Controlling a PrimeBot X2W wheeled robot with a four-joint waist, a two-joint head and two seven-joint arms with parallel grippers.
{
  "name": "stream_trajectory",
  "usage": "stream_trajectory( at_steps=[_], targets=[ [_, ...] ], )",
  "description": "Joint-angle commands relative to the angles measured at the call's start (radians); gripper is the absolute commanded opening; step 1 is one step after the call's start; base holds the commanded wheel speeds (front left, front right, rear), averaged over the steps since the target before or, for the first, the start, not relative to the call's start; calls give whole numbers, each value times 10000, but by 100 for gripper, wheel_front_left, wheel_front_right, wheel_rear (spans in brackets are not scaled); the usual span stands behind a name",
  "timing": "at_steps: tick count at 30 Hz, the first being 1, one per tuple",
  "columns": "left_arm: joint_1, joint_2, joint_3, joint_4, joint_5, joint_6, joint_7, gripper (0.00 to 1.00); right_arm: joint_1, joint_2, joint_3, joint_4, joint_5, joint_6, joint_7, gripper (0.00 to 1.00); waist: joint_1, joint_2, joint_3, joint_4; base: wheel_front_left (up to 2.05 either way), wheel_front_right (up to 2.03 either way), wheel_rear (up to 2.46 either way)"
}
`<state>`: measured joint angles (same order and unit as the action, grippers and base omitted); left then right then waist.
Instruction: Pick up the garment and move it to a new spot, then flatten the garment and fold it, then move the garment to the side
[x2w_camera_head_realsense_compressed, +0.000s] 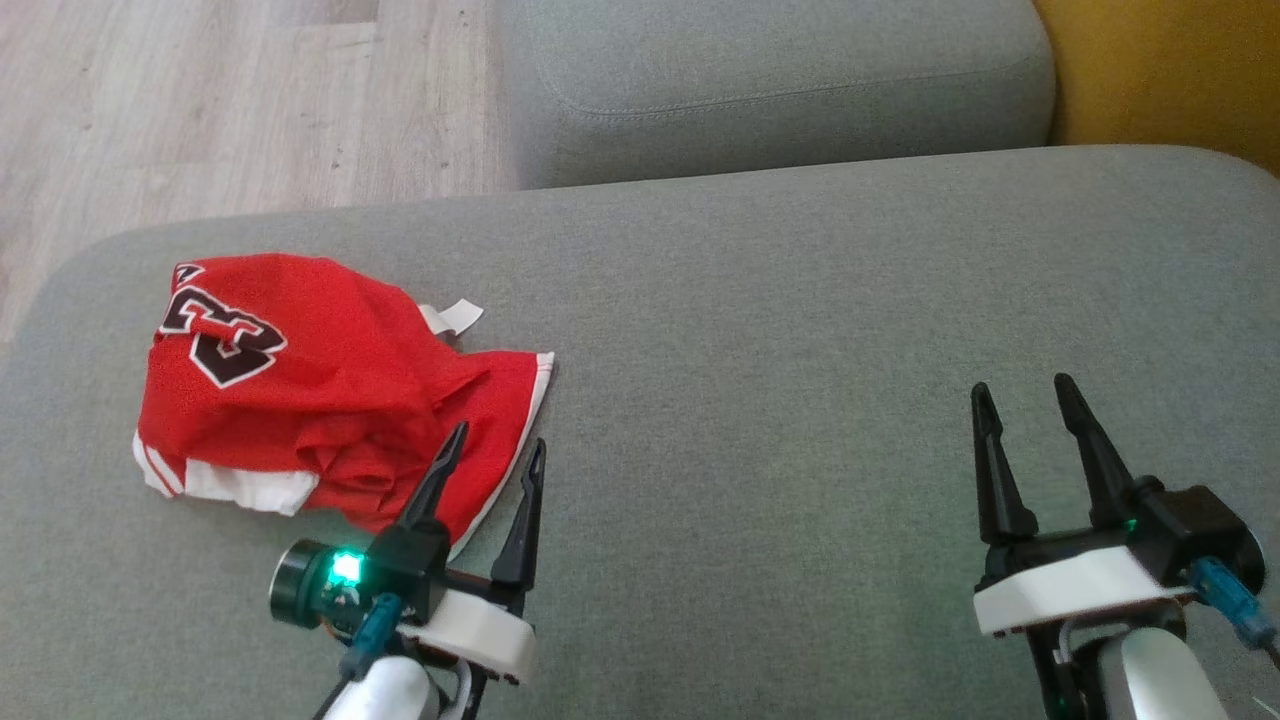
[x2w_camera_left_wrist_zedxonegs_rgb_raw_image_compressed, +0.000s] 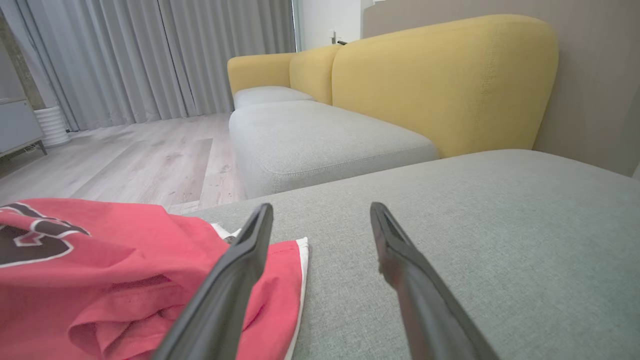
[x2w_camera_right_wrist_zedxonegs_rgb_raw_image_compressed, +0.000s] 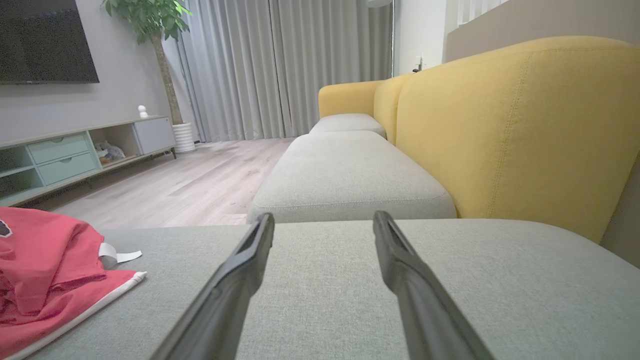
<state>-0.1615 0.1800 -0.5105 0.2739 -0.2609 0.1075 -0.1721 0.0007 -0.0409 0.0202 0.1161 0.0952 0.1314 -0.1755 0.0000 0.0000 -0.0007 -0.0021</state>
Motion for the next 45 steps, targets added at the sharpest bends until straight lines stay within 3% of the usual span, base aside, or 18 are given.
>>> stream_trajectory(
  at_steps=[1, 7, 13, 26, 45],
  targets=[
    [-556, 112, 191, -288, 163, 143, -191, 100, -203, -80, 249, -424, -206, -6, -164, 100, 0, 0, -7, 19, 0, 0, 0],
    [-296, -184, 613, -414, -455, 143, -369, 100, -92, -83, 199, -246, 541, -6, -340, 100, 0, 0, -20, 56, 0, 0, 0],
    [5, -515, 1012, -264, -865, -161, -518, 100, 70, -86, 37, 14, 1493, -7, -487, 100, 0, 0, -43, 68, 0, 0, 0],
    [284, -929, 1276, 318, 189, -493, -897, 100, 124, -93, 430, 538, 526, -7, -862, 100, 0, 0, -82, 69, 0, 0, 0],
    [468, -1222, 2042, 452, 35, -914, -897, 100, 68, -93, 591, 691, 1350, -7, -862, 100, 0, 0, -122, 205, 0, 0, 0]
  ],
)
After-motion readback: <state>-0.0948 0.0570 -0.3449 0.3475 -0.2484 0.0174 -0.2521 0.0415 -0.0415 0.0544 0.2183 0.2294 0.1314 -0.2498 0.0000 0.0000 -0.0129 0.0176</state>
